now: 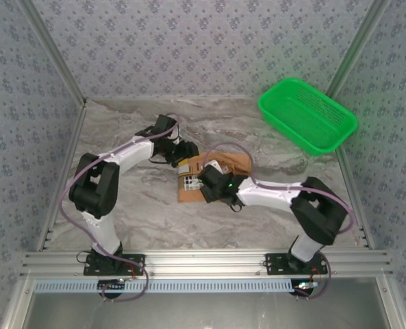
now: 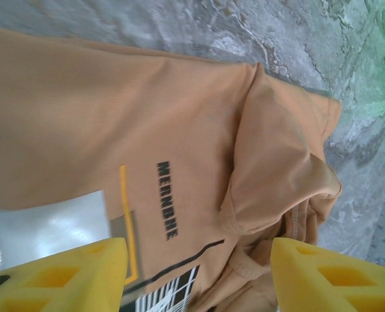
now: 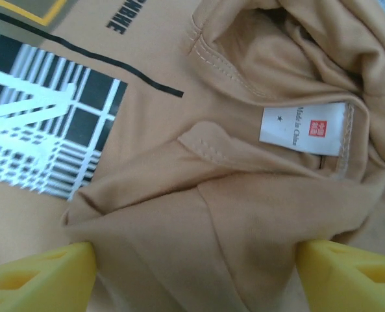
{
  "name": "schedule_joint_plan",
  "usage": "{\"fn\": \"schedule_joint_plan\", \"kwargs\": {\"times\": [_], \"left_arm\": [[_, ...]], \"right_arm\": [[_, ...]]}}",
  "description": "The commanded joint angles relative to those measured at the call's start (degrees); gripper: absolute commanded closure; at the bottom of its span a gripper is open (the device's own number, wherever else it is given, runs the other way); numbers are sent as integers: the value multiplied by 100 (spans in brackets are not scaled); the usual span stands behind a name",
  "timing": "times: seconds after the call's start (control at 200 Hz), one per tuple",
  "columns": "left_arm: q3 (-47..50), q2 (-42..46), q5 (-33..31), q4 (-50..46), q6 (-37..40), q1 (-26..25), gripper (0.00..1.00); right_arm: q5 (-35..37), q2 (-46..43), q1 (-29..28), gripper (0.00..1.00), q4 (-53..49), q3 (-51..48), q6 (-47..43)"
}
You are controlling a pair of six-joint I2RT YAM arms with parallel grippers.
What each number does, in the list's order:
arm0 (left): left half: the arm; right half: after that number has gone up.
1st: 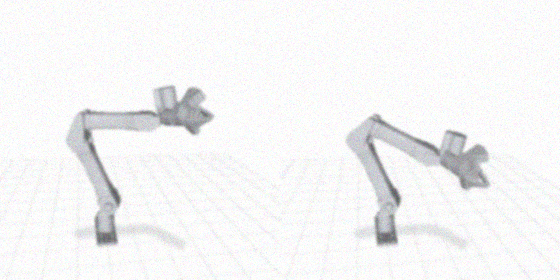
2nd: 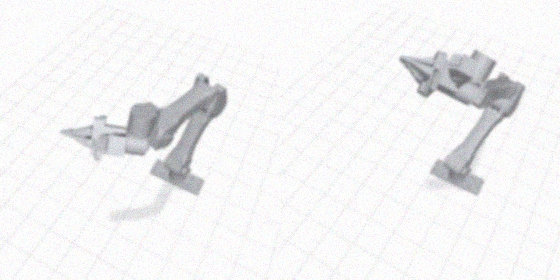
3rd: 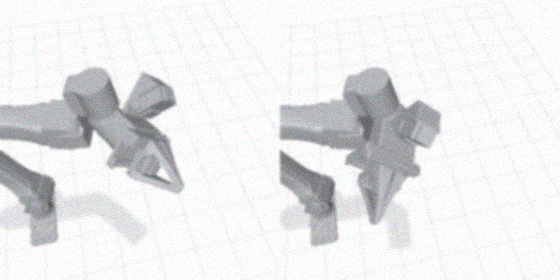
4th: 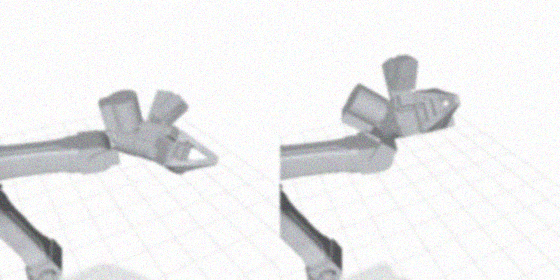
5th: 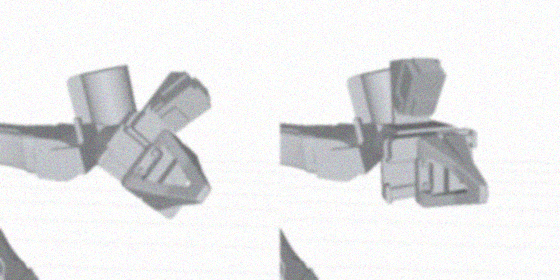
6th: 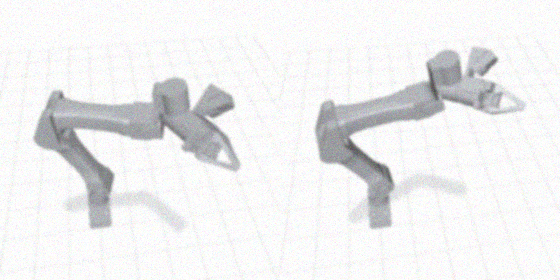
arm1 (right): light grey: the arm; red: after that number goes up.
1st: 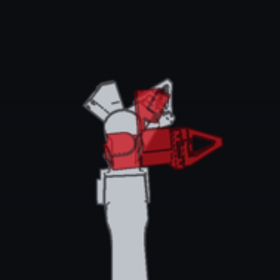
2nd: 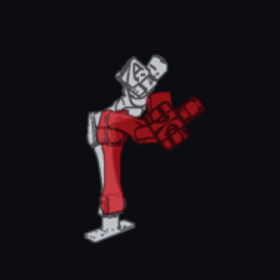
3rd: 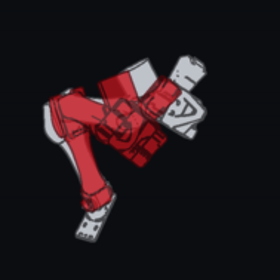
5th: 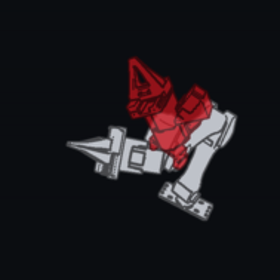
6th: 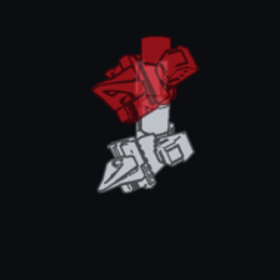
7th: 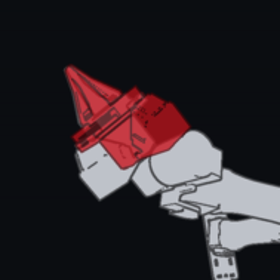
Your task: Fold the inside-out t-shirt
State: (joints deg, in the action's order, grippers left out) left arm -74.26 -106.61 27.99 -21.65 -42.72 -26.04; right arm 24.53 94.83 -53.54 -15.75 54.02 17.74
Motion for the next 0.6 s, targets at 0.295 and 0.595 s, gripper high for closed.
{"fn": "schedule_joint_plan", "kwargs": {"times": [0.295, 0.595], "left_arm": [[118, -753, 66, 405, 281, -15, 43], [107, -869, -92, 286, 549, -13, 44]], "right_arm": [[793, -798, 762, 32, -818, -422, 3], [-231, -2013, 2067, 41, -1129, -1262, 675]]}}
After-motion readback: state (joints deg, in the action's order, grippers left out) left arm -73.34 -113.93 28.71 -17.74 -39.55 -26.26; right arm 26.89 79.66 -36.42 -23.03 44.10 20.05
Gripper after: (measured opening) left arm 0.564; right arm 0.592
